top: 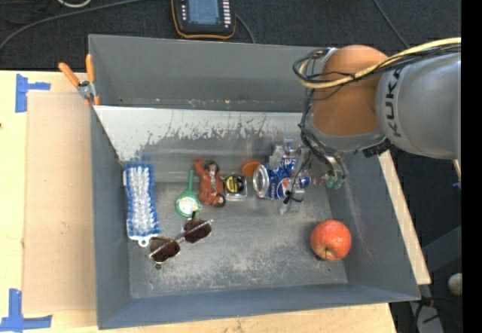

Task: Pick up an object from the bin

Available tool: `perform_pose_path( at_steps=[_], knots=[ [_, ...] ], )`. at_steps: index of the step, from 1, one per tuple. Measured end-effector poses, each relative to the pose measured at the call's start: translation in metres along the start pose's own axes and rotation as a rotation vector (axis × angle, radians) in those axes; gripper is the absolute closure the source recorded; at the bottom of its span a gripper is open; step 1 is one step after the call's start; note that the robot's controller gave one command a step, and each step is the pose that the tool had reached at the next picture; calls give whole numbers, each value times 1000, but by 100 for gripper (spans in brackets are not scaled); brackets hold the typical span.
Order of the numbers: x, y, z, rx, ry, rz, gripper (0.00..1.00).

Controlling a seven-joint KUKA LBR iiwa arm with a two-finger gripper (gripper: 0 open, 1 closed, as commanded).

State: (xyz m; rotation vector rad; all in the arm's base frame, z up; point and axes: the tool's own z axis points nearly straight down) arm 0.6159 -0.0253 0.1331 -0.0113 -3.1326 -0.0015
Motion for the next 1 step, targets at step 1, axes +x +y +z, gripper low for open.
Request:
perform_pose_path(
  at_steps=[1],
  knots=[
    [-1,0,-5,0,-7,-1,0]
  ],
)
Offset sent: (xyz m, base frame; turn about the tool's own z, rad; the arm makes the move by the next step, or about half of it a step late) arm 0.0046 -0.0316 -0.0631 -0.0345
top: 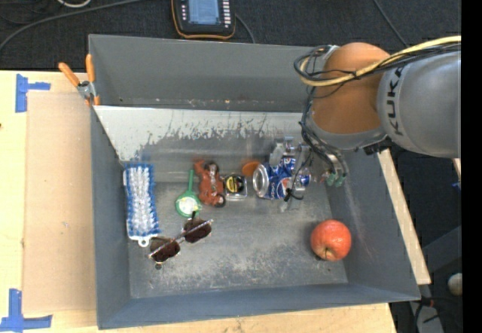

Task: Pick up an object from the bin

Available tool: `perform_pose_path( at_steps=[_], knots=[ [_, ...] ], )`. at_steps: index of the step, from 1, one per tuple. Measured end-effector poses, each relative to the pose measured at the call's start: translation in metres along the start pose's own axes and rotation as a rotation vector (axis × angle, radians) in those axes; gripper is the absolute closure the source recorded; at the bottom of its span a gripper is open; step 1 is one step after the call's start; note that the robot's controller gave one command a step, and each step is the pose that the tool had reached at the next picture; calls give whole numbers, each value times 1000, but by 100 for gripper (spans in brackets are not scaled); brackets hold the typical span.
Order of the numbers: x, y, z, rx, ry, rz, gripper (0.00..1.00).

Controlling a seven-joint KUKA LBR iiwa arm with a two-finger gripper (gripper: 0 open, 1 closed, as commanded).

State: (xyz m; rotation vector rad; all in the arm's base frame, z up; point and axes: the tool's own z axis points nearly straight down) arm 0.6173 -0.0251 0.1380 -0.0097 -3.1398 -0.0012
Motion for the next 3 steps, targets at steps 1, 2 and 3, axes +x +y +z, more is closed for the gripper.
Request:
perform_pose_path(
  at_steps=[1,2,3],
  knots=[
    [-3,-32,69,-1,8,-32,0],
    [-3,-31,69,-2,1,-25,0],
    [-4,-70,38,-1,5,-15,0]
  ],
)
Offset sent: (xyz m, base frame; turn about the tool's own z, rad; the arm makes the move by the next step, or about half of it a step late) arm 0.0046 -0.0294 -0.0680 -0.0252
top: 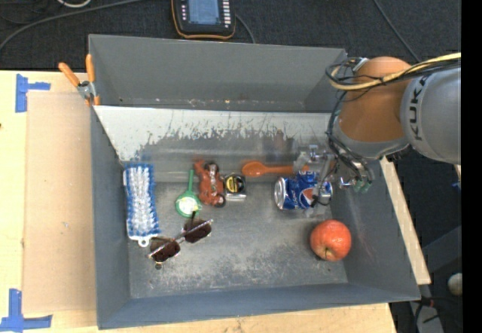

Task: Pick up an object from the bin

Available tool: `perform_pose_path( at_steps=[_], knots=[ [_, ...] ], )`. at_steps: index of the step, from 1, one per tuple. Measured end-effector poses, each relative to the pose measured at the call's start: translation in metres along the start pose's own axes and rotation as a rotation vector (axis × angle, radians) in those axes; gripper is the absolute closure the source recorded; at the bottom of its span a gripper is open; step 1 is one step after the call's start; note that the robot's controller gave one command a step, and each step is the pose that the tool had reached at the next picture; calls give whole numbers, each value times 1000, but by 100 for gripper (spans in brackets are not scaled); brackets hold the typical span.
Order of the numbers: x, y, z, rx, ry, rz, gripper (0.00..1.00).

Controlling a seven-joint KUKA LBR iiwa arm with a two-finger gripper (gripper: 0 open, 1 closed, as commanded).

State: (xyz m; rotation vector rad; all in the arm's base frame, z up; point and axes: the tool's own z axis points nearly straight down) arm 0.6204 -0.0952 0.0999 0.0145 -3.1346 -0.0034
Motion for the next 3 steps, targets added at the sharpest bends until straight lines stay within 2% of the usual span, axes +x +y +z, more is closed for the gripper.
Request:
perform_pose_path(
  at_steps=[1,2,3],
  knots=[
    [0,38,29,-4,-1,-11,0],
    [-1,16,29,0,-6,41,100],
    [-1,16,29,0,-6,41,100]
  ],
)
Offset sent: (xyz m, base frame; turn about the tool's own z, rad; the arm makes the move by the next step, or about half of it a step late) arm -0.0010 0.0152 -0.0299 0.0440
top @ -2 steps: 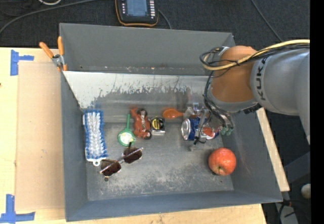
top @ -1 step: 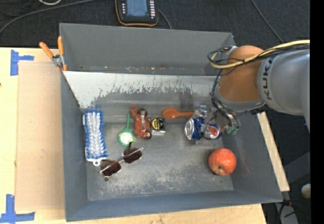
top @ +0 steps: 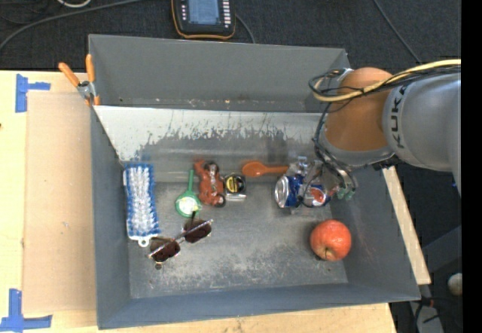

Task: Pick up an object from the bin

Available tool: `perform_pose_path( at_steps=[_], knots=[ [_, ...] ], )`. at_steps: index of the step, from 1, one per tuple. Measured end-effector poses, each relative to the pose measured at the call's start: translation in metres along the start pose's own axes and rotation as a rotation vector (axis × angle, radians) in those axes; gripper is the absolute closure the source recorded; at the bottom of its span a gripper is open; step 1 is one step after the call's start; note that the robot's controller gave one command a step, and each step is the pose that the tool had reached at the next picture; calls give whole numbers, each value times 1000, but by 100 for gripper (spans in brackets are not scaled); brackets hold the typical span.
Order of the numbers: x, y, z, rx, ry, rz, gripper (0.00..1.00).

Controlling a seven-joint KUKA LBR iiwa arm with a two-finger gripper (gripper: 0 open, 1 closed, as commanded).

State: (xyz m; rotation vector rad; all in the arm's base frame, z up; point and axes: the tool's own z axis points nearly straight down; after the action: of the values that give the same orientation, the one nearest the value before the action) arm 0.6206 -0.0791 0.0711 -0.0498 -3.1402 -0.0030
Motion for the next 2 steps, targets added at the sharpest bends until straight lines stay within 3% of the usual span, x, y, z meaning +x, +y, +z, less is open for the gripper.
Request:
perform_pose_path(
  at_steps=[2],
  knots=[
    [1,1,-13,-1,2,-1,100]
  ],
)
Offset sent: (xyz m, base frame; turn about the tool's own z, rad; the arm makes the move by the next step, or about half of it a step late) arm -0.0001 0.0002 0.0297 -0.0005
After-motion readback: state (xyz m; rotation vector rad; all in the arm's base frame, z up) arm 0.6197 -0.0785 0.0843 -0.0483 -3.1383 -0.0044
